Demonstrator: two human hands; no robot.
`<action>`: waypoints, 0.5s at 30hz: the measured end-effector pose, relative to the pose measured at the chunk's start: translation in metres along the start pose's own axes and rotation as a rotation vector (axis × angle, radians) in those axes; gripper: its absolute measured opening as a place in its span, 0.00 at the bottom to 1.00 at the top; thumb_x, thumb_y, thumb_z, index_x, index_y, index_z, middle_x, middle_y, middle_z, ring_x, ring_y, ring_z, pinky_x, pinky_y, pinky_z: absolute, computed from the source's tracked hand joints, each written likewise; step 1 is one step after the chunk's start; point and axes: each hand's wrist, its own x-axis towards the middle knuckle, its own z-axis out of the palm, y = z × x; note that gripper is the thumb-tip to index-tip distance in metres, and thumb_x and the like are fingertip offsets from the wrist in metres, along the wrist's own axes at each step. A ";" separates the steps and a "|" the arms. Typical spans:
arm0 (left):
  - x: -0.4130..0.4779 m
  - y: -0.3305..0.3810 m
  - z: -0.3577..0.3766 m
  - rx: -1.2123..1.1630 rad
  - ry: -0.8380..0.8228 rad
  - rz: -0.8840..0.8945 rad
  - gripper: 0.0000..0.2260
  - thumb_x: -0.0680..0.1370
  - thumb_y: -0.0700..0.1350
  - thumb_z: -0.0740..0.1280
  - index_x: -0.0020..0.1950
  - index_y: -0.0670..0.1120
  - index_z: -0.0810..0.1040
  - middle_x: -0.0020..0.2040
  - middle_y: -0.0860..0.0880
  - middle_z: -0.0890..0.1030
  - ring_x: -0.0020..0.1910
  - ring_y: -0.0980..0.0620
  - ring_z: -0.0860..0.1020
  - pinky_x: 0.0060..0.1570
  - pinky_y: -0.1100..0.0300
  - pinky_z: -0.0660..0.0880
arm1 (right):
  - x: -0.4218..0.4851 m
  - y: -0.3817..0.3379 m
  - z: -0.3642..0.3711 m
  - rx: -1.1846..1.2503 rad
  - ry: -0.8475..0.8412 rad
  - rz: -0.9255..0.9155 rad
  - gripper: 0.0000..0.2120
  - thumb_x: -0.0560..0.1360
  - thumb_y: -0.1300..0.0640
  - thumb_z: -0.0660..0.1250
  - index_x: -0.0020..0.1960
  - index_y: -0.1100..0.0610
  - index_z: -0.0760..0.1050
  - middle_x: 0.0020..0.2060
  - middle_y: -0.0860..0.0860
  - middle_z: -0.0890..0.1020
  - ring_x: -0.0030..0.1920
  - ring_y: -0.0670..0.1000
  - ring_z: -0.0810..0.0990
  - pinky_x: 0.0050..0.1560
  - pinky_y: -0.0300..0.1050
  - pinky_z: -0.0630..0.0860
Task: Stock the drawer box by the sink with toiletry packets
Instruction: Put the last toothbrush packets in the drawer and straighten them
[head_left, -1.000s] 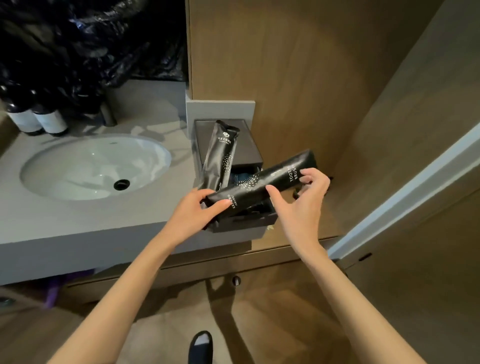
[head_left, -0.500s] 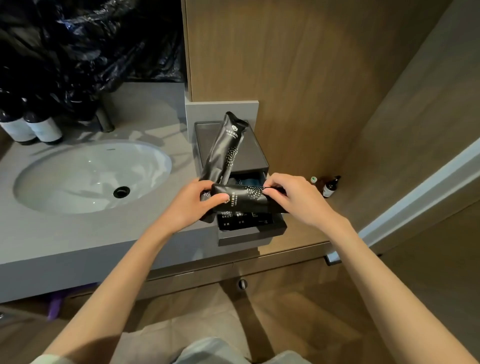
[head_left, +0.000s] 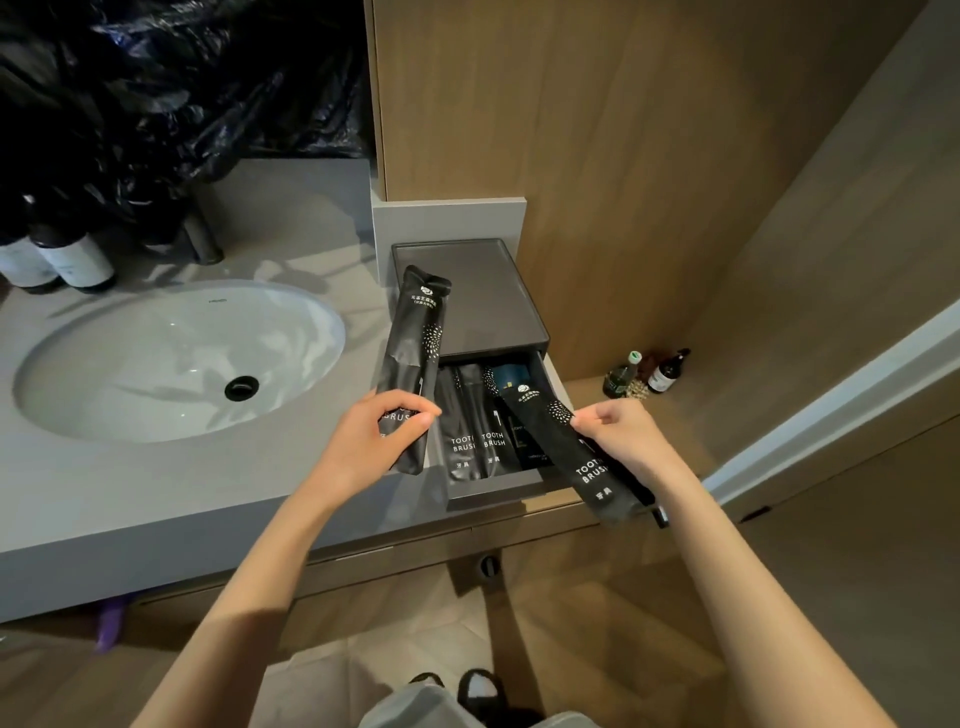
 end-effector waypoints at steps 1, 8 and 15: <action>0.000 0.001 0.000 -0.006 0.012 -0.001 0.07 0.76 0.46 0.68 0.44 0.59 0.80 0.45 0.73 0.79 0.57 0.59 0.76 0.57 0.67 0.69 | 0.006 -0.003 0.005 0.024 -0.010 0.016 0.07 0.74 0.57 0.69 0.48 0.58 0.84 0.47 0.53 0.85 0.50 0.52 0.83 0.58 0.53 0.78; -0.003 0.011 -0.002 -0.011 0.118 -0.001 0.10 0.76 0.45 0.68 0.45 0.61 0.79 0.46 0.71 0.80 0.56 0.59 0.76 0.54 0.68 0.68 | 0.039 -0.022 0.042 0.057 0.083 0.032 0.11 0.75 0.57 0.67 0.44 0.66 0.82 0.50 0.58 0.85 0.47 0.55 0.81 0.54 0.52 0.79; -0.009 0.017 0.000 -0.007 0.156 -0.019 0.10 0.76 0.44 0.68 0.44 0.61 0.80 0.47 0.70 0.80 0.55 0.62 0.76 0.52 0.70 0.68 | 0.053 -0.038 0.068 0.056 0.131 0.023 0.12 0.79 0.66 0.59 0.57 0.63 0.79 0.59 0.59 0.80 0.60 0.58 0.77 0.60 0.47 0.73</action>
